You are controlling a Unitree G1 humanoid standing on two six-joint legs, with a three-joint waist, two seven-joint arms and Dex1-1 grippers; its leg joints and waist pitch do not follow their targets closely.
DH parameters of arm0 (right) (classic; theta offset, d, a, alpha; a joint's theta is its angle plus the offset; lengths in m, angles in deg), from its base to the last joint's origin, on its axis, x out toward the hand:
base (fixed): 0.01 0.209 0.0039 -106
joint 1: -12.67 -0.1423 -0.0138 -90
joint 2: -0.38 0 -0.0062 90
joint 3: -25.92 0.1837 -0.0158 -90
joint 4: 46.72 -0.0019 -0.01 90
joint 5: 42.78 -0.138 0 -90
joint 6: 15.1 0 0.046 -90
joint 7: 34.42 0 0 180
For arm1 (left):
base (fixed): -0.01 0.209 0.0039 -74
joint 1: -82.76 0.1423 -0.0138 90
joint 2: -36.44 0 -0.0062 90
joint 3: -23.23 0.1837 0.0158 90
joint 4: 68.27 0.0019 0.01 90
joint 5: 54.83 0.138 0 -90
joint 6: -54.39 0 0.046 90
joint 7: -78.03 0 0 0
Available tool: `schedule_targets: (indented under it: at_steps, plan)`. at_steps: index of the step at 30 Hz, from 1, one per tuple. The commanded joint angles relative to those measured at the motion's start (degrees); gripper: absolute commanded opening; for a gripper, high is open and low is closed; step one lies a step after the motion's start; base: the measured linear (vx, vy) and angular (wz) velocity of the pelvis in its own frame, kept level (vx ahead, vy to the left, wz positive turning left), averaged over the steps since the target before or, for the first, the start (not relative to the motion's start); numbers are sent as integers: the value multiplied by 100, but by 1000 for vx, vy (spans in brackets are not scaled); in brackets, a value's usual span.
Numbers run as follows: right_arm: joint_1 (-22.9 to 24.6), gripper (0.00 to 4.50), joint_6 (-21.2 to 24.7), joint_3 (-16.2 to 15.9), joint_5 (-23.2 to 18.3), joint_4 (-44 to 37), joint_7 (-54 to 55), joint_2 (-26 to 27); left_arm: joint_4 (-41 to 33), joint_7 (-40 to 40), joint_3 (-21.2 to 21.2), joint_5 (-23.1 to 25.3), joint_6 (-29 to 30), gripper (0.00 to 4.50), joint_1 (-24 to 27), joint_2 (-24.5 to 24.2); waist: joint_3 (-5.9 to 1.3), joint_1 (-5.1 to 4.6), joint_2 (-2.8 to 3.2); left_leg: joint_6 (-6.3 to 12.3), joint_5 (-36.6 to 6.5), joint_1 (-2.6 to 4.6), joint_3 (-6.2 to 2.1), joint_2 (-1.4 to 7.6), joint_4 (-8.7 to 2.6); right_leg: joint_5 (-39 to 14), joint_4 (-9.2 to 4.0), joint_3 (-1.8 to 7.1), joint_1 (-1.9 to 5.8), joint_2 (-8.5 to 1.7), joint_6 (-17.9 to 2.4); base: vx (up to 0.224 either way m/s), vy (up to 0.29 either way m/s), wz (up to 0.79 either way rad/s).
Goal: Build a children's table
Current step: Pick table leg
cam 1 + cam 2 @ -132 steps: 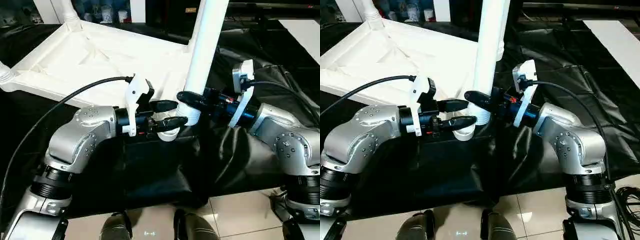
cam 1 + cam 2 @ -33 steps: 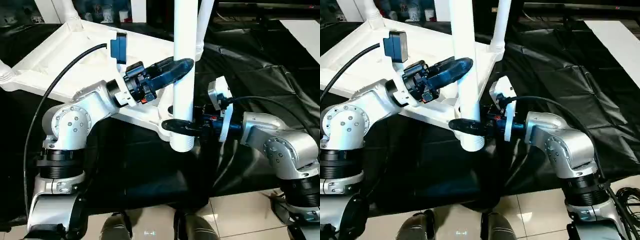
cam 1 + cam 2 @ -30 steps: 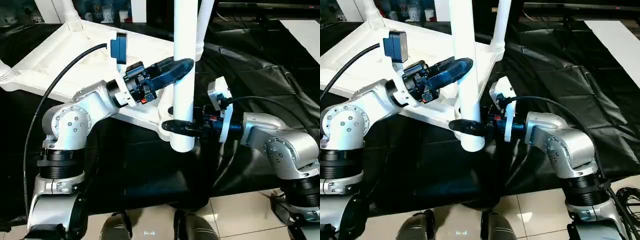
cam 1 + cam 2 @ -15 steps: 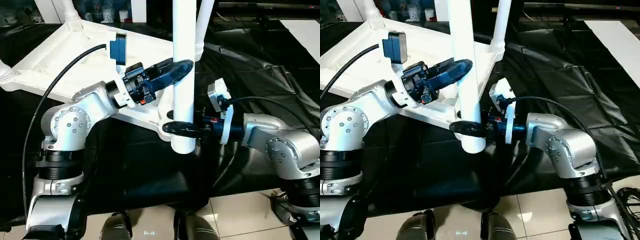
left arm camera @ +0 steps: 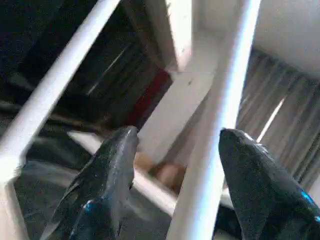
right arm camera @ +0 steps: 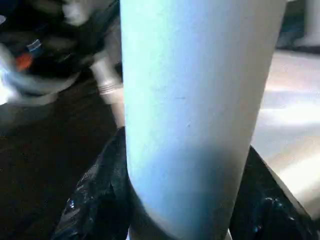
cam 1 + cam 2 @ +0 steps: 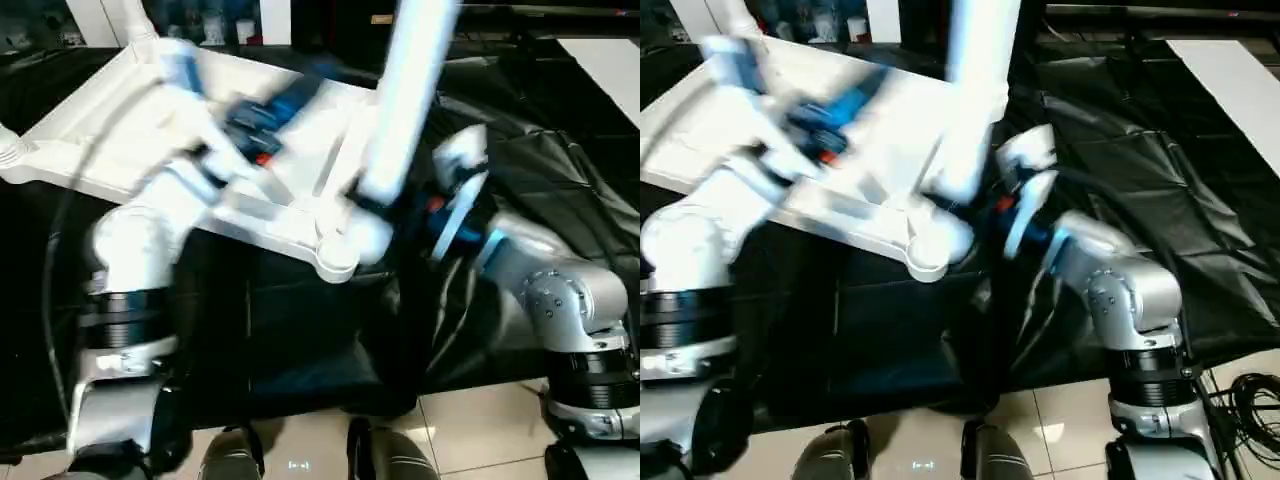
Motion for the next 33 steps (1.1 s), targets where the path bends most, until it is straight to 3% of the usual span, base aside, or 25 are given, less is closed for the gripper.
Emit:
schedule_targets:
  at_steps: [1, 2, 3, 4, 5, 6, 7, 10, 12, 13, 16, 18, 26, 29, 31, 33]
  plan:
    - [112, 188, -282, -41, 428, 60, 133, -177, 156, -793, 1575, 1777, -830, 293, 161, -818, -603, -6, 15, 248, -575, 165, -38, 30, -329, -1203, -364, 231, 394, -283, -874, 0, 0, 0]
    - [112, 188, -282, -41, 428, 60, 133, -177, 156, -793, 1575, 1777, -830, 293, 161, -818, -596, 16, 12, 286, -617, 177, -70, 46, -352, -1379, -410, 230, 387, -299, -749, 0, 0, 0]
    - [173, 188, -449, -70, 501, 54, 56, -197, 279, -1157, 2283, 2526, -1308, 293, 223, -1238, -592, -5, 38, 202, -581, 180, -41, 39, -342, -1340, -356, 252, 392, -306, -726, 0, 0, 0]
    - [277, 188, -665, -55, 576, 10, -15, -182, 569, -1583, 3066, 3344, -1803, 293, 213, -1698, -591, 25, 37, 227, -624, 191, -62, 57, -356, -1414, -404, 254, 371, -324, -622, 0, 0, 0]
    - [310, 188, -642, -48, 576, -26, -13, -199, 618, -1647, 3147, 3422, -1845, 293, 194, -1749, -588, 7, 35, 218, -623, 190, -55, 56, -363, -1396, -380, 261, 366, -317, -595, 0, 0, 0]
    - [364, 188, -605, -37, 576, -85, -10, -227, 699, -1752, 3279, 3550, -1914, 293, 164, -1831, -607, -5, 36, 144, -498, 196, -37, 37, -354, -1140, -342, 267, 387, -305, -689, 0, 0, 0]
    - [494, 188, -496, 13, 517, -233, -4, -291, 892, -1977, 3424, 3752, -2109, 293, 80, -1929, -619, -2, 82, 92, -363, 183, -34, 46, -352, -758, -279, 270, 412, -322, -919, 0, 0, 0]
    - [654, 188, -341, 128, 354, -437, -52, -381, 1280, -2096, 3510, 3994, -2388, 293, -140, -1959, -628, 30, 96, 130, -410, 186, -17, 38, -338, -256, -253, 265, 435, -305, -1234, 0, 0, 0]
    - [695, 188, -317, 177, 273, -493, -36, -398, 1624, -2132, 3636, 4215, -2616, 293, -326, -1964, -613, 39, 112, 92, -635, 175, -29, 39, -347, -504, -276, 262, 449, -335, -1305, 0, 0, 0]
    - [699, 188, -349, 181, 273, -487, -28, -393, 1932, -2125, 3780, 4416, -2828, 293, -476, -1949, -599, 38, 131, 41, -808, 188, -24, 39, -352, -748, -319, 263, 436, -338, -1287, 0, 0, 0]
    - [720, 188, -412, 165, 304, -489, -47, -369, 2385, -2014, 3955, 4664, -3110, 293, -667, -1866, -582, 44, 103, -42, -958, 165, -38, 29, -361, -1149, -359, 268, 448, -351, -1189, 0, 0, 0]
    - [733, 188, -459, 152, 322, -484, -72, -348, 2678, -1954, 4036, 4789, -3292, 264, -780, -1797, -597, 45, 115, -63, -972, 169, -40, 25, -356, -1198, -365, 265, 446, -345, -1157, 0, 0, 0]
    - [775, 188, -495, 25, 320, -544, -181, -382, 3463, -2368, 4034, 5024, -3705, 210, -938, -1646, -642, 53, 121, 43, -816, 162, -50, 43, -341, -614, -302, 261, 469, -348, -1437, 0, 0, 0]
    - [753, 188, -489, 25, 292, -533, -194, -376, 3533, -2357, 3980, 4999, -3622, 187, -984, -1647, -656, 63, 104, 75, -773, 160, -40, 37, -331, -561, -288, 265, 481, -350, -1476, 0, 0, 0]
    - [768, 188, -484, -19, 303, -534, -243, -385, 3487, -2716, 3737, 4564, -2974, 169, -954, -1548, -663, 71, 109, 78, -750, 162, -37, 37, -327, -567, -276, 265, 484, -364, -1550, 0, 0, 0]
    - [790, 188, -480, -47, 325, -543, -255, -390, 3433, -2881, 3748, 4530, -2763, 153, -902, -1559, -663, 67, 101, 88, -737, 154, -39, 39, -327, -580, -279, 266, 492, -366, -1569, 0, 0, 0]
